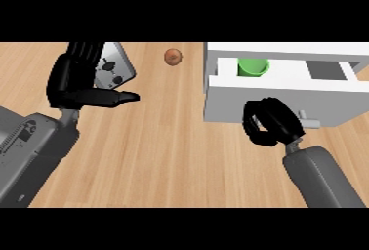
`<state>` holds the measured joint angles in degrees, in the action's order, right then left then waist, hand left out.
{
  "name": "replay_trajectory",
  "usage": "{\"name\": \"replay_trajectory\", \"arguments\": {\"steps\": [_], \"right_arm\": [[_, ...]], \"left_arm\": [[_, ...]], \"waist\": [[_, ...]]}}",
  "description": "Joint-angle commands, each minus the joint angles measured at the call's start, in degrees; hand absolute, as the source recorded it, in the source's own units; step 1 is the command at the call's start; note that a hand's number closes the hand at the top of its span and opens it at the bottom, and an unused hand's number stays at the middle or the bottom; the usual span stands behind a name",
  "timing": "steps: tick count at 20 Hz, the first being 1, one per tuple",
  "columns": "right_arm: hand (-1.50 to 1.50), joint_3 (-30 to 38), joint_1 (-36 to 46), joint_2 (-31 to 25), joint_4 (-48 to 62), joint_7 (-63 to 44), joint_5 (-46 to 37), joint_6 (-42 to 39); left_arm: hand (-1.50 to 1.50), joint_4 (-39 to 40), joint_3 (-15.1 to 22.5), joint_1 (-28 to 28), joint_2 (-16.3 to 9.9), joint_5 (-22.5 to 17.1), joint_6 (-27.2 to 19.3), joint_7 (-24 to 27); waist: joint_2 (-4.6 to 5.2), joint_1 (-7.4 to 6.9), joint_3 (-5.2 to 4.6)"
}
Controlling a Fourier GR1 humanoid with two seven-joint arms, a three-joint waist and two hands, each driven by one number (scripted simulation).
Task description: Pick up the cup, place it into the drawer and close the drawer
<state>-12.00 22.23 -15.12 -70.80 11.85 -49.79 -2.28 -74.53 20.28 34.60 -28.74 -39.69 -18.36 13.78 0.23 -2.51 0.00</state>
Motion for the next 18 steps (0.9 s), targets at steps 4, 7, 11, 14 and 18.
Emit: {"name": "replay_trajectory", "arguments": {"steps": [4, 7, 11, 14, 18], "right_arm": [[1.50, 3.42, 13.23, 4.59, 23.76, 5.21, -2.75, 7.36], [1.50, 6.63, 20.72, 5.28, 35.91, 7.52, -1.99, 8.48], [1.50, 10.32, 25.77, 1.75, 45.24, 11.61, -0.53, 7.38], [1.50, 12.97, 29.48, -1.01, 50.32, 14.36, 0.55, 7.22], [1.50, 14.27, 31.18, -1.20, 53.57, 13.13, 0.95, 7.48]], "left_arm": [[-1.50, -2.22, -5.72, -9.00, -5.27, -1.45, 8.29, 2.02], [-1.50, -3.12, -4.62, -9.82, -3.48, -0.04, 6.60, 2.01], [-1.50, -5.97, -6.62, -11.30, -6.10, -1.16, 9.55, 1.29], [-1.50, -3.69, -5.35, -9.92, -1.91, 0.64, 7.66, 2.99], [-1.50, -4.01, -6.40, -10.55, -4.65, -0.64, 12.44, 2.48]], "waist": [[0.15, 0.42, 0.03], [0.46, -0.38, 0.09], [0.90, -1.57, 0.13], [1.32, -1.32, 0.17], [1.94, -2.78, 0.19]]}}
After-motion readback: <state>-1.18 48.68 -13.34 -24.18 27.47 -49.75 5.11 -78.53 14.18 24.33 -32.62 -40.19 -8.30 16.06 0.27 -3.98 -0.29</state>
